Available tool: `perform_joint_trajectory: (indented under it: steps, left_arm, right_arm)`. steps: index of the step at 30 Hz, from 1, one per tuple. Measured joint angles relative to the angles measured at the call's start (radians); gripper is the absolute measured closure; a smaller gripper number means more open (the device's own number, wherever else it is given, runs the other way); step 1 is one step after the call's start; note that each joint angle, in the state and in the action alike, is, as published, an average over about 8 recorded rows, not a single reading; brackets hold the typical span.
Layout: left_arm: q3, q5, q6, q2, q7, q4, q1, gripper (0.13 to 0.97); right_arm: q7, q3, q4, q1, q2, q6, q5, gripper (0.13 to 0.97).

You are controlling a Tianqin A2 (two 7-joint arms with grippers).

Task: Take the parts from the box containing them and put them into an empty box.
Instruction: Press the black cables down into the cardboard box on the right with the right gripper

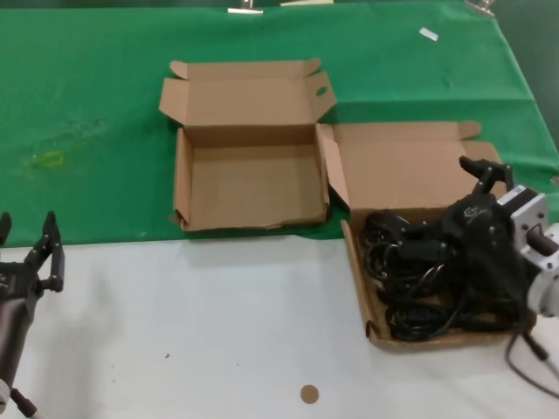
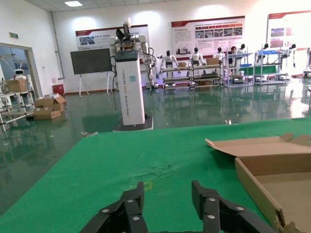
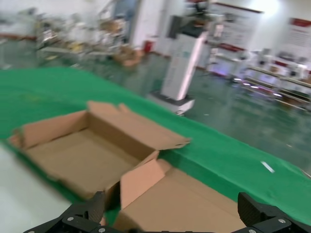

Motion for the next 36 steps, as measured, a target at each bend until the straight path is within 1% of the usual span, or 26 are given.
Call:
perform_joint_trajectory:
  steps: [3,6,8,10,15,18,27,32,36]
  left_arm:
    - [0.0,0.0,0.0,0.0,0.0,0.0,0.0,0.688]
    - [0.0,0.0,0.0,0.0,0.0,0.0,0.0,0.764]
    - [0.0,0.0,0.0,0.0,0.0,0.0,0.0,0.764]
    - [0.0,0.0,0.0,0.0,0.0,0.0,0.0,0.764]
    - [0.0,0.0,0.0,0.0,0.0,0.0,0.0,0.845]
    - [0.0,0.0,0.0,0.0,0.0,0.0,0.0,0.893]
    - [0.0,0.0,0.0,0.0,0.0,0.0,0.0,0.951]
    - [0.0,0.0,0.0,0.0,0.0,0.0,0.0,0.951]
    - [0.0,0.0,0.0,0.0,0.0,0.0,0.0,0.952]
  right_arm:
    - [0.015,-0.072,0.008,0.057,0.09,-0.052,0.003,0.129]
    - [0.051,-0.128,0.012,0.115,0.17,-0.127,-0.032,0.129]
    - [0.084,-0.152,0.013,0.148,0.214,-0.187,-0.072,0.129]
    - [0.119,-0.162,0.012,0.175,0.249,-0.254,-0.122,0.129]
    - [0.184,-0.147,0.0,0.219,0.299,-0.434,-0.254,0.129]
    - [0.2,-0.124,-0.014,0.239,0.309,-0.542,-0.323,0.129]
    - [0.176,-0.061,-0.087,0.308,0.279,-0.834,-0.466,0.129]
    - [0.132,-0.033,-0.159,0.361,0.23,-0.97,-0.523,0.129]
    - [0.093,-0.016,-0.227,0.405,0.178,-1.051,-0.56,0.129]
